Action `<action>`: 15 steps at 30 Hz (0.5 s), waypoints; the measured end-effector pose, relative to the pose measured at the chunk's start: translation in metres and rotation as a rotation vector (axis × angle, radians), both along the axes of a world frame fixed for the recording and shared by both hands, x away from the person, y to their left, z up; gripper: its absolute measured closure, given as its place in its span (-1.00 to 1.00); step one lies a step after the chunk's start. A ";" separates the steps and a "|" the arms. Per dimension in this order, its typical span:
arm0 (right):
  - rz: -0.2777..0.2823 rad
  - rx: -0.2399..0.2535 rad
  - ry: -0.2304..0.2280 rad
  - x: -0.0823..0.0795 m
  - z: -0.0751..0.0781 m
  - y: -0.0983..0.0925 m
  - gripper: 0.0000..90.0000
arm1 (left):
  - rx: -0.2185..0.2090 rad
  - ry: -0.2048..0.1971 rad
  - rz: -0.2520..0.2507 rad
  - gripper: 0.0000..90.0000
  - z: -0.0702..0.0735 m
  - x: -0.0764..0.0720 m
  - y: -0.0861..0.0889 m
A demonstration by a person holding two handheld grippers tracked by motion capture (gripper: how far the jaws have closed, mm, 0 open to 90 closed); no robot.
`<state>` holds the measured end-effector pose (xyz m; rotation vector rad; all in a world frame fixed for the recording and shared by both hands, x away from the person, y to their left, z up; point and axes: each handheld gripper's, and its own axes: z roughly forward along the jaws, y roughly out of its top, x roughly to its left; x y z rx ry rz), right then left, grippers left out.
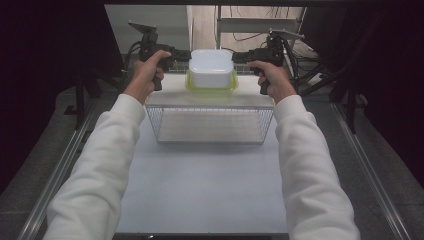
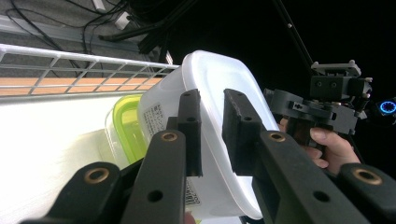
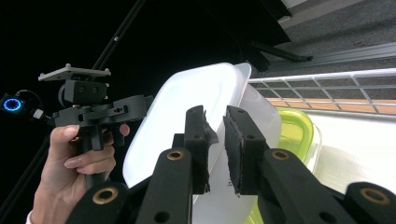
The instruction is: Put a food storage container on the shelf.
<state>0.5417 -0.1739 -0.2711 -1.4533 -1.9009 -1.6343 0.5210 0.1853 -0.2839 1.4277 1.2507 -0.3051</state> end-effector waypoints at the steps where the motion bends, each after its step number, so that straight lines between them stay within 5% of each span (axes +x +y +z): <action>1: 0.000 -0.002 -0.001 0.000 0.000 0.000 0.74 | 0.000 0.001 0.000 0.72 0.000 0.000 0.000; 9: -0.003 -0.015 -0.012 -0.003 0.001 0.002 0.56 | -0.008 0.007 -0.005 0.57 -0.001 -0.002 -0.001; 15: -0.018 -0.023 -0.122 -0.010 0.012 -0.002 0.22 | -0.007 -0.055 0.035 0.16 0.007 -0.010 0.006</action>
